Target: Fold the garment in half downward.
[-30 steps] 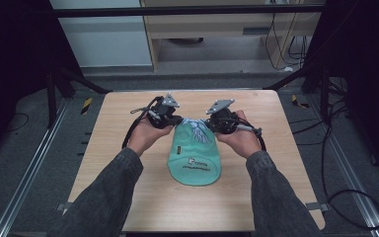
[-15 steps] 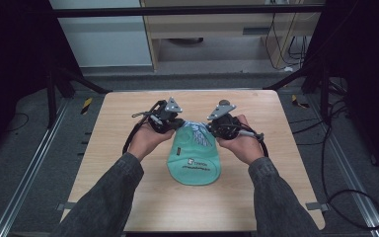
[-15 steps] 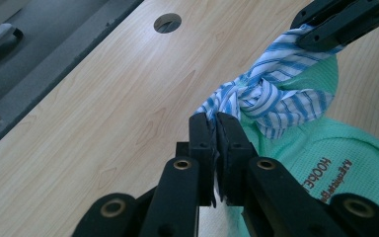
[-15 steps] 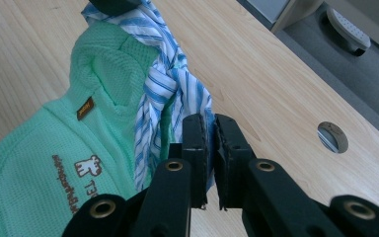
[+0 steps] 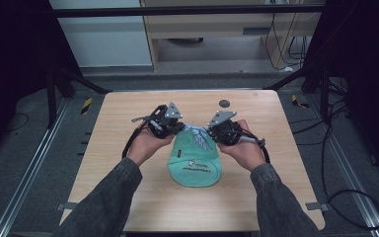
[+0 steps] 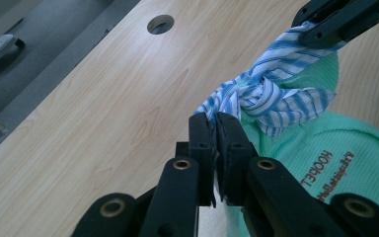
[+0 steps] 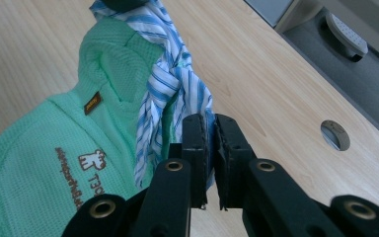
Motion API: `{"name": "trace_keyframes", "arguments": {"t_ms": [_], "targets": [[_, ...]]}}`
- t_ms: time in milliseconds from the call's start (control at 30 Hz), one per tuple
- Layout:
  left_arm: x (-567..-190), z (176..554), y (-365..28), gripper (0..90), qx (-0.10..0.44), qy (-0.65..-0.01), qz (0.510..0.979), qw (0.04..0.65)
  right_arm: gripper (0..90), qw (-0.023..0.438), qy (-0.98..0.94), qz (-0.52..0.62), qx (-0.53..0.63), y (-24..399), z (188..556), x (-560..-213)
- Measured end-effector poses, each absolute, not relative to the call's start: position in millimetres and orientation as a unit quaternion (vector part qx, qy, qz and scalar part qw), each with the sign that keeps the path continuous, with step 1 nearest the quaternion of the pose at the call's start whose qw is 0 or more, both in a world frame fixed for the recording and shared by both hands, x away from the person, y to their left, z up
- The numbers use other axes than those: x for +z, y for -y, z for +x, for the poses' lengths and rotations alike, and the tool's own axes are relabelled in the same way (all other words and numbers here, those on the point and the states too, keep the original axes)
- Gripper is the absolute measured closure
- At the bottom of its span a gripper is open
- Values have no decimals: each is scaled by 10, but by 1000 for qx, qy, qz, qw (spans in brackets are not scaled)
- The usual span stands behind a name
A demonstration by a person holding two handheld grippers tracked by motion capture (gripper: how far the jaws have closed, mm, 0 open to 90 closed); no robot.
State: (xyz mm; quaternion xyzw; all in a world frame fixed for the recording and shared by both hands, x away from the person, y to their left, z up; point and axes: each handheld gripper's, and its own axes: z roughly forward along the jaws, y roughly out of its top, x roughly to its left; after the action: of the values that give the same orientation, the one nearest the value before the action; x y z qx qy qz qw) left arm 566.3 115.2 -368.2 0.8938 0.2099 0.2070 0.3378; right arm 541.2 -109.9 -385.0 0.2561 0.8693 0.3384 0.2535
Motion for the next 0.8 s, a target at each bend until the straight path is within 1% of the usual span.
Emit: {"name": "trace_keyframes", "arguments": {"t_ms": [167,333,800], "targets": [[-3724,5605,-1151,863,208,-209,892,343,838,257,-870,251,337,1087,5342,-3890],[-3775,5510,-1128,861,214,-202,895,335,838,254,-872,248,337,1098,5273,-3954],[-3945,5277,-1203,858,193,-209,897,337,834,243,-880,238,331,1036,5134,-4122]]}}
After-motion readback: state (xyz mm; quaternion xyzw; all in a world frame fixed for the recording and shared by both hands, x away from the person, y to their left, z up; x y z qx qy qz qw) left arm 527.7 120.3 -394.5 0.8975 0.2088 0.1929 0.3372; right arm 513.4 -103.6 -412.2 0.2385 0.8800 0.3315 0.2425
